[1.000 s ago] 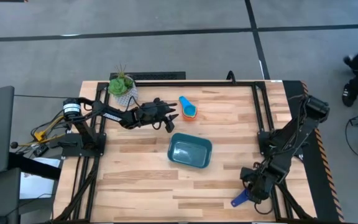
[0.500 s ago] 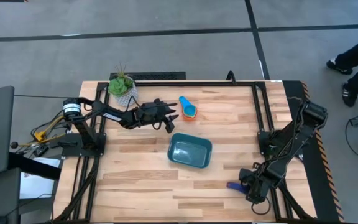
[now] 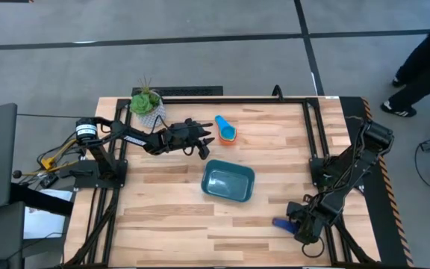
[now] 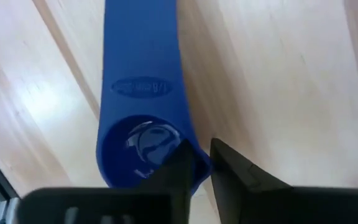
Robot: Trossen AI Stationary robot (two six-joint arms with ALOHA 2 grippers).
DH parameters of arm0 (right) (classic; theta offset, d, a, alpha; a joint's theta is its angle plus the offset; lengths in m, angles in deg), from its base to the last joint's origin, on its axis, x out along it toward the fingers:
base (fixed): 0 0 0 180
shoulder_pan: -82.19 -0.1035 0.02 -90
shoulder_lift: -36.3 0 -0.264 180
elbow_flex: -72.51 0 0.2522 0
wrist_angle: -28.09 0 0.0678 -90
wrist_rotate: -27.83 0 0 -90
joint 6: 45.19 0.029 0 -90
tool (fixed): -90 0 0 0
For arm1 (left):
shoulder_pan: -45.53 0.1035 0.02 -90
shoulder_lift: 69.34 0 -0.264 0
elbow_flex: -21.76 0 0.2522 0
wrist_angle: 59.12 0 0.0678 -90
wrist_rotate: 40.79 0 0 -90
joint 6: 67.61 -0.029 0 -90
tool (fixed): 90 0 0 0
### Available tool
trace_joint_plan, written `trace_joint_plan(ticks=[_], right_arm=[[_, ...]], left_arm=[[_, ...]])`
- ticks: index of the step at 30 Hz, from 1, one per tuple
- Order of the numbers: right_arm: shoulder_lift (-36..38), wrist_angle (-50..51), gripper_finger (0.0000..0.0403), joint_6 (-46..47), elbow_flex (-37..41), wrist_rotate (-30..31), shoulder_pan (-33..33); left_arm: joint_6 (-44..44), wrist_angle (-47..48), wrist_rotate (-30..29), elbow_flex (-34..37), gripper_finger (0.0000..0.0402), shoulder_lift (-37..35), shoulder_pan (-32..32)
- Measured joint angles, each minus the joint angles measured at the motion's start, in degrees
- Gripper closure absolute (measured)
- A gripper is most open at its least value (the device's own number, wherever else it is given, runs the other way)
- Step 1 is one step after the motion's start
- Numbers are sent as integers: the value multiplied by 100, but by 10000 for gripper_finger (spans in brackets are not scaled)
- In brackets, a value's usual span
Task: Nest measuring cups in basket
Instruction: Stack the violet measuring cup on top of the light blue measuring cup
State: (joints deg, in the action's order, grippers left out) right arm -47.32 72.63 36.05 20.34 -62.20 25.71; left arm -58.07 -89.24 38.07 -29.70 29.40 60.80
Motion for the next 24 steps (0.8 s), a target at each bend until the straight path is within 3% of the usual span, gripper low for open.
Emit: trace_joint_plan(ticks=[4,13,19,24], right_arm=[[10,-30,378,148,0,-8,105],[72,359,363,1097,-7,488,575],[574,1920,380,1891,0,786,841],[1338,3013,370,2151,7,1574,1310]], left_arm=[[0,0,0,0,267,0,0],[-20,88,11,-2,267,0,-92],[-218,112,5,-1,267,0,-180],[-242,112,-4,-1,267,0,-179]])
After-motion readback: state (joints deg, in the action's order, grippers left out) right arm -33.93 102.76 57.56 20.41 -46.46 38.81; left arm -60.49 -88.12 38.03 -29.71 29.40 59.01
